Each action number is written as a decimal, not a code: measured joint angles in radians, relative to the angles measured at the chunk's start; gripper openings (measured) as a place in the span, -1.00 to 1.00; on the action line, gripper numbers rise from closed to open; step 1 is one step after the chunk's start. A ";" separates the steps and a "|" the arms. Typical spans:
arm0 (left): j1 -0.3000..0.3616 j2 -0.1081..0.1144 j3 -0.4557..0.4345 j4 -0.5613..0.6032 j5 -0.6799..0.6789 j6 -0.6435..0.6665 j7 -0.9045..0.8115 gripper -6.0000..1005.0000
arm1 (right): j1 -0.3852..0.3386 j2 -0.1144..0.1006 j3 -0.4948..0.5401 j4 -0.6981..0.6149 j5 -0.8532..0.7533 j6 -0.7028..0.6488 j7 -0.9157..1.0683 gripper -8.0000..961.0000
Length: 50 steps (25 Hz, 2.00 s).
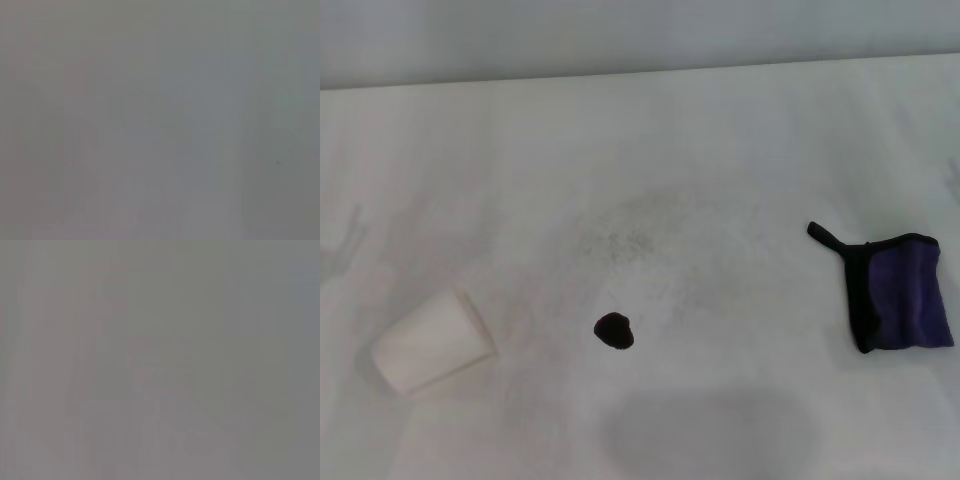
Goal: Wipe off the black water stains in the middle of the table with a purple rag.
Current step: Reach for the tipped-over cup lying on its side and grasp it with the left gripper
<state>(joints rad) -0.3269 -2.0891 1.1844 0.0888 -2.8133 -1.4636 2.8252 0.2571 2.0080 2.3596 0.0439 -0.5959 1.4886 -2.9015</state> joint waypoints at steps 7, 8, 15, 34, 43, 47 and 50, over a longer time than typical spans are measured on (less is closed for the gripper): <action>-0.004 -0.001 0.000 -0.010 0.002 0.008 -0.005 0.78 | -0.001 0.001 -0.003 -0.006 -0.002 0.012 0.012 0.82; -0.006 -0.001 -0.002 -0.016 0.000 0.009 -0.006 0.78 | -0.003 0.001 -0.003 -0.007 -0.002 0.016 0.013 0.82; -0.023 0.002 0.000 -0.029 -0.003 0.021 -0.009 0.76 | -0.008 0.002 -0.006 -0.029 -0.005 0.024 0.014 0.82; -0.029 0.025 0.005 0.042 0.081 0.186 -0.148 0.76 | 0.001 0.002 -0.006 -0.039 -0.005 -0.023 0.030 0.81; -0.003 0.079 0.001 0.303 0.402 0.445 -0.523 0.76 | 0.015 0.002 -0.006 -0.037 -0.007 -0.069 0.030 0.81; 0.009 0.133 -0.004 0.434 0.658 0.467 -0.800 0.76 | 0.018 0.002 -0.006 -0.036 -0.007 -0.070 0.030 0.81; 0.012 0.174 -0.005 0.522 0.849 0.468 -1.021 0.76 | 0.022 0.001 -0.006 -0.036 -0.007 -0.076 0.030 0.81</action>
<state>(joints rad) -0.3154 -1.9153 1.1794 0.6106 -1.9640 -0.9953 1.8044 0.2791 2.0094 2.3532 0.0077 -0.6030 1.4128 -2.8716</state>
